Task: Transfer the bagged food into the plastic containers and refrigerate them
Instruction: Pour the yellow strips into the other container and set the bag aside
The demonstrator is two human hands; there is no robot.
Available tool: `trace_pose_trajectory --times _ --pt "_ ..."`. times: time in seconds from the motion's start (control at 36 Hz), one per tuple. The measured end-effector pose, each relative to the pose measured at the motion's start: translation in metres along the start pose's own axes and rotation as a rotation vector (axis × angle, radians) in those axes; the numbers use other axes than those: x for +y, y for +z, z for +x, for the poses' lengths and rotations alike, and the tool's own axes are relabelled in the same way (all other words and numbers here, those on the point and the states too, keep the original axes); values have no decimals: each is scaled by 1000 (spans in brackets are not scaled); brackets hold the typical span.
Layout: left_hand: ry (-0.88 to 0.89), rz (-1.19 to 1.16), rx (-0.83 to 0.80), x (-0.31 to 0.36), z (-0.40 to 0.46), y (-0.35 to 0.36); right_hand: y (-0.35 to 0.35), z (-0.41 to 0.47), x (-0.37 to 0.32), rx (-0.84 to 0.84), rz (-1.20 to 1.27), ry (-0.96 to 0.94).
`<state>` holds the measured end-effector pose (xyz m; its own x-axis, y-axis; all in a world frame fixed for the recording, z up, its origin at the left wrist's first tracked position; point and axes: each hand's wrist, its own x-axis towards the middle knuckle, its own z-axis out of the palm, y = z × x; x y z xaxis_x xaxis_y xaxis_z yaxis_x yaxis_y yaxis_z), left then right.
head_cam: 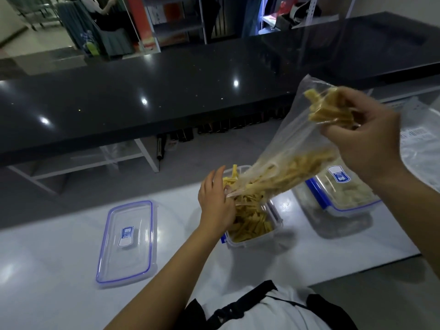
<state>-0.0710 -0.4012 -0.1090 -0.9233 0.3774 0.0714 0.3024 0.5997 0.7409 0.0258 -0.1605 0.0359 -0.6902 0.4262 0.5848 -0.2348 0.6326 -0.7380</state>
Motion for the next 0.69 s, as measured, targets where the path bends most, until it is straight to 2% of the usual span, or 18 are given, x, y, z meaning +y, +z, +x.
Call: trace_pose_trajectory --times 0.11,0.22,0.33,0.42,0.56,0.61,0.69 --pt "41 53 -19 0 -2 -2 11 -2 2 -158 -63 29" --pt "18 30 -40 1 -6 0 7 1 -5 -53 -42 -11" --pt "54 55 -67 2 -9 -4 17 1 -14 -157 -78 -2" --pt "38 58 -59 1 -6 -4 20 -1 -19 -137 -70 -30" --pt "79 -58 -58 7 -14 -14 38 -1 -25 -260 -134 -40" --pt "118 -76 -128 8 -15 -22 42 -3 -26 -283 -170 -55" --pt "31 -150 -398 16 -15 -45 44 -1 -28 -291 -197 -94"
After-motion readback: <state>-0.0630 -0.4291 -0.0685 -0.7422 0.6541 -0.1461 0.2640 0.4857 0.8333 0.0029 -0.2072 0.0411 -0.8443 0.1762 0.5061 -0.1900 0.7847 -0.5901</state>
